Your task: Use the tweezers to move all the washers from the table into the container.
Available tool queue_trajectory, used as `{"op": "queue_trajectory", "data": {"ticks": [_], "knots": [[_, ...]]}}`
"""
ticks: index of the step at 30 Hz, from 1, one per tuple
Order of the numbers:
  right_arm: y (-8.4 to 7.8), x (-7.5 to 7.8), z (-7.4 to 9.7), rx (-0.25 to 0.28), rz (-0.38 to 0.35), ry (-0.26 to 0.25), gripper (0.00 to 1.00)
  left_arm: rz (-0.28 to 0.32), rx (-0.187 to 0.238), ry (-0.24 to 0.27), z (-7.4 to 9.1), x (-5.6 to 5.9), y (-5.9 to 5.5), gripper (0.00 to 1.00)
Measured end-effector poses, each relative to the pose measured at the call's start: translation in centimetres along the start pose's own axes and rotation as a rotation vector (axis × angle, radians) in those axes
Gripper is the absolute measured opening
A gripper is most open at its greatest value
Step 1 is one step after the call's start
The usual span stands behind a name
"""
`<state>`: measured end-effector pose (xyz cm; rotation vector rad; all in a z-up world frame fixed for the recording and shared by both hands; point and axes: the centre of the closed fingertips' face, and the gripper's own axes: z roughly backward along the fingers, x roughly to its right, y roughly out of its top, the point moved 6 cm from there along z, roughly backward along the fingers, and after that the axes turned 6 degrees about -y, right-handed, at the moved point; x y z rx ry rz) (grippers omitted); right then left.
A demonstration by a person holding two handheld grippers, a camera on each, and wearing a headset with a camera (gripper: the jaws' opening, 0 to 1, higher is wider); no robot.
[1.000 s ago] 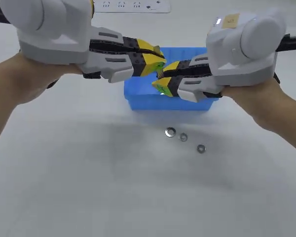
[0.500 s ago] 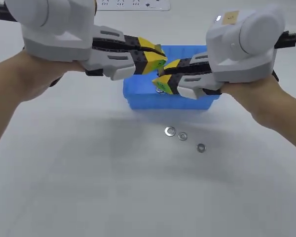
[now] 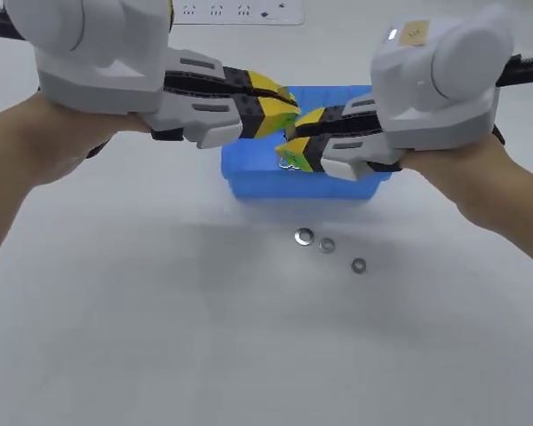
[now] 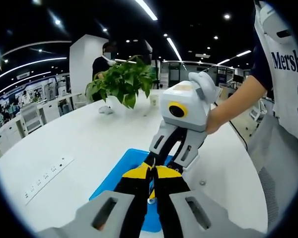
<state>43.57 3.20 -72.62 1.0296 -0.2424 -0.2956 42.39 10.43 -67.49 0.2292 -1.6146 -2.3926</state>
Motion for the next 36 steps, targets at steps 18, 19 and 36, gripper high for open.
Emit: {"op": "queue_trajectory", "data": {"ticks": [18, 19, 36], "knots": [[2.5, -1.3, 3.3, 0.035, 0.052, -0.017, 0.12, -0.042, 0.03, 0.003, 1.0, 3.3, 4.0, 0.07], [2.5, -1.6, 3.5, 0.036, 0.05, -0.015, 0.12, -0.045, 0.028, 0.002, 1.1, 3.7, 4.2, 0.07], [1.1, -6.6, 5.7, 0.011, 0.038, 0.066, 0.12, -0.011, 0.002, -0.049, 1.2, 8.8, 3.6, 0.07]]}}
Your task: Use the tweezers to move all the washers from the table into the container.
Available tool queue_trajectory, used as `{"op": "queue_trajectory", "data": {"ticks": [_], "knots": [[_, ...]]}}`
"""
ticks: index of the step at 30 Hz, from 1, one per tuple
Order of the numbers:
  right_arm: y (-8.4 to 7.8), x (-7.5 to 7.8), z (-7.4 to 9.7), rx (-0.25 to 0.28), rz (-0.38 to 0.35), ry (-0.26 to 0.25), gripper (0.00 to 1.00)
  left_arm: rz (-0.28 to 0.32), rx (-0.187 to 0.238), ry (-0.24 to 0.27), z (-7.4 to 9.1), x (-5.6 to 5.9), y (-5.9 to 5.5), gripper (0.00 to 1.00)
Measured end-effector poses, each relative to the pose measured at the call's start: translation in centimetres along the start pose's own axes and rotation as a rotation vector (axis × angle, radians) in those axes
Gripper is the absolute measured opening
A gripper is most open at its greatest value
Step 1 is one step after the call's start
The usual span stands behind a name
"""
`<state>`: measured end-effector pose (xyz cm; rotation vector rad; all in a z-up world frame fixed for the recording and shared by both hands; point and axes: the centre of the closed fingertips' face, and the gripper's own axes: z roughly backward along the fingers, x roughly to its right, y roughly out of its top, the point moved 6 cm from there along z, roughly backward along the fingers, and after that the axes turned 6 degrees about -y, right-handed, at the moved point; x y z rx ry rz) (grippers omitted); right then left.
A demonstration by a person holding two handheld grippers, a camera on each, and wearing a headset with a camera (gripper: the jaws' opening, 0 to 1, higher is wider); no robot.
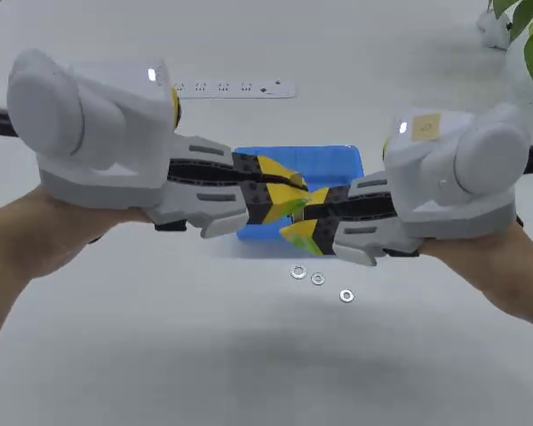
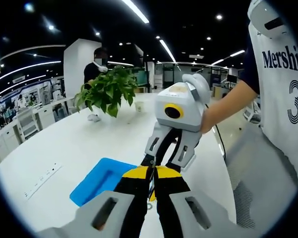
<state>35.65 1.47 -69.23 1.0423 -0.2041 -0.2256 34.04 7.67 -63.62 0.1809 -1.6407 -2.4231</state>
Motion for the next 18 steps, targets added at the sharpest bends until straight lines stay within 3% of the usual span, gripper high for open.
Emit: {"op": "queue_trajectory", "data": {"ticks": [9, 18], "knots": [[-1.6, -1.8, -0.1, -0.025, -0.019, 0.024, 0.12, 0.057, 0.002, -0.003, 0.0, 1.0, -1.8, 0.07], [-2.5, -1.9, -0.7, -0.056, 0.002, 0.041, 0.12, 0.091, -0.002, -0.003, -0.2, 1.1, -3.0, 0.07]]}}
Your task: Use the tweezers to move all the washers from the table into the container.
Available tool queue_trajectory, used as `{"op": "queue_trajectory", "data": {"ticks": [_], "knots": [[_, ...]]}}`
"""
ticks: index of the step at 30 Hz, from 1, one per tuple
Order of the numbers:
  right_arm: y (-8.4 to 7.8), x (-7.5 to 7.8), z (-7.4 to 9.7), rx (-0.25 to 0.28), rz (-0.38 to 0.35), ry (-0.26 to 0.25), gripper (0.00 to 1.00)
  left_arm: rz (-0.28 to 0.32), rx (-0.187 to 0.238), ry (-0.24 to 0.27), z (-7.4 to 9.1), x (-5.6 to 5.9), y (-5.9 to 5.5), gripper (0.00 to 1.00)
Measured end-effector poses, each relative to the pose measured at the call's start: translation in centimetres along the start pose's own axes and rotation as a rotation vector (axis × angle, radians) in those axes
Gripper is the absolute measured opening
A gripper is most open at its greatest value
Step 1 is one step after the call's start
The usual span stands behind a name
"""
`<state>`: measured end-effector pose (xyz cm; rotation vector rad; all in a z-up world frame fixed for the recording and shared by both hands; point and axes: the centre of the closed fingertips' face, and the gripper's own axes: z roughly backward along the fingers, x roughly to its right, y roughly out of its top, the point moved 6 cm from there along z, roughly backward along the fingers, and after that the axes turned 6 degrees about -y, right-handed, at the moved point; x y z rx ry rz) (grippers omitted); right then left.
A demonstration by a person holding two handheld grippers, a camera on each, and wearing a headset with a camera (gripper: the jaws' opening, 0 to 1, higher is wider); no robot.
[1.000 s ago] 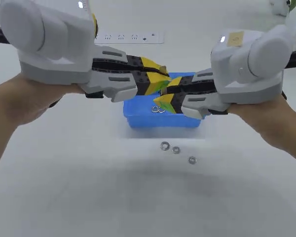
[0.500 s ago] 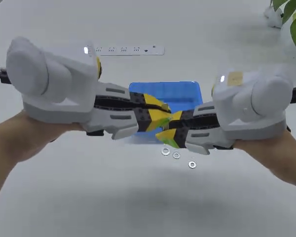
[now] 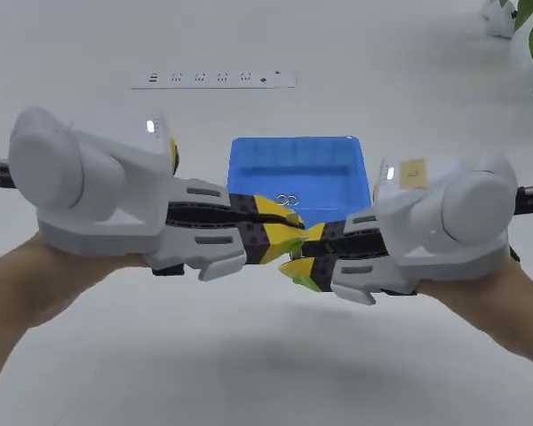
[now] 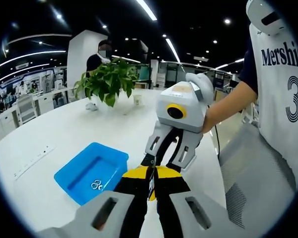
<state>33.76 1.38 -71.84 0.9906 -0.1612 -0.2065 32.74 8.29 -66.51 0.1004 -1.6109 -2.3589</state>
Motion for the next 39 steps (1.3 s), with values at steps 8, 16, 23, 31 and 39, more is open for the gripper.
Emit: {"op": "queue_trajectory", "data": {"ticks": [8, 16, 23, 31, 39], "knots": [[-0.5, 0.4, -0.2, -0.008, -0.004, 0.002, 0.12, 0.005, 0.003, -0.003, -0.4, -0.3, -0.4, 0.07], [-0.8, 1.2, -1.0, -0.017, 0.008, -0.009, 0.12, -0.004, 0.005, 0.006, -0.6, -1.2, -1.0, 0.07], [-1.1, 1.9, -1.4, -0.022, 0.004, -0.021, 0.13, 0.013, 0.018, 0.014, -0.9, -2.2, -1.4, 0.07], [-1.9, 2.0, -1.9, -0.037, 0.001, -0.013, 0.13, 0.023, 0.007, 0.003, -1.4, -2.5, -2.1, 0.07], [-2.2, 2.2, -2.1, -0.033, -0.008, -0.01, 0.13, 0.014, 0.004, 0.006, -1.6, -2.5, -2.3, 0.07]]}}
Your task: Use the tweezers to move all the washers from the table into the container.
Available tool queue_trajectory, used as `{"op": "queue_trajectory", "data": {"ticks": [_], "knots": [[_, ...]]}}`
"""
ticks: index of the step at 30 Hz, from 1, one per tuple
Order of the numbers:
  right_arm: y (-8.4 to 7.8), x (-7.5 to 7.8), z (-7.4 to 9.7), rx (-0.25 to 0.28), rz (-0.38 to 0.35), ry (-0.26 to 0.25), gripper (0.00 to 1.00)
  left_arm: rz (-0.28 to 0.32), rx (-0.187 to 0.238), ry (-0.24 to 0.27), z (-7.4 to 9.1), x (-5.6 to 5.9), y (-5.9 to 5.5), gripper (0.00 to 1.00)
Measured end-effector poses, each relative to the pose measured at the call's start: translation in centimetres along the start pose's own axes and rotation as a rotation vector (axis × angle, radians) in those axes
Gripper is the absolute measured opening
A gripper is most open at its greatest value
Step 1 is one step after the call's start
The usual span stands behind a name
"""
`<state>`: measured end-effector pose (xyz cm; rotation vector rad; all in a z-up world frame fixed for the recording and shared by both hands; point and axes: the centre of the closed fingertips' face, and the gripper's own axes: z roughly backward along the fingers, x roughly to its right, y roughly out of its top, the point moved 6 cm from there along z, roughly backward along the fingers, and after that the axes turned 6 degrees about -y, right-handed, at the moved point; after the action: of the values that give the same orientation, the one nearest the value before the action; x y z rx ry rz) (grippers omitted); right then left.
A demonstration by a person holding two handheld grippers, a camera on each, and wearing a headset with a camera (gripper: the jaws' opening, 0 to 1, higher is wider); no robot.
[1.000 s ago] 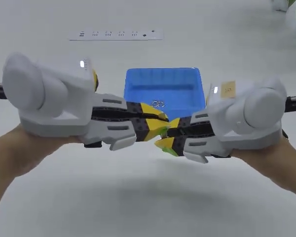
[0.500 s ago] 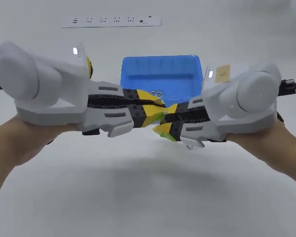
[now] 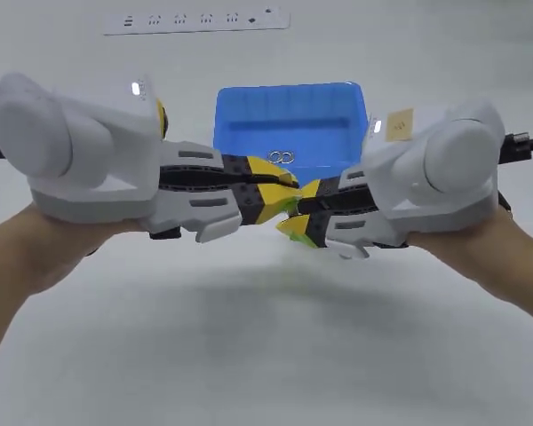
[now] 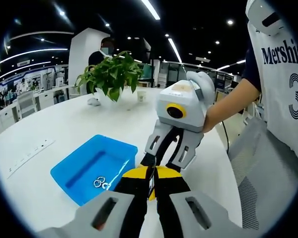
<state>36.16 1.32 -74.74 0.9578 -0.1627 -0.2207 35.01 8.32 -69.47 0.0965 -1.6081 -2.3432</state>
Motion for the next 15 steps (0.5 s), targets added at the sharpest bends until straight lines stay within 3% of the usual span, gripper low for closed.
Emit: {"op": "queue_trajectory", "data": {"ticks": [15], "knots": [[-0.08, -0.35, -0.32, -0.001, -0.013, 0.014, 0.13, 0.021, -0.005, -0.004, 0.21, 0.09, -0.31, 0.07]]}}
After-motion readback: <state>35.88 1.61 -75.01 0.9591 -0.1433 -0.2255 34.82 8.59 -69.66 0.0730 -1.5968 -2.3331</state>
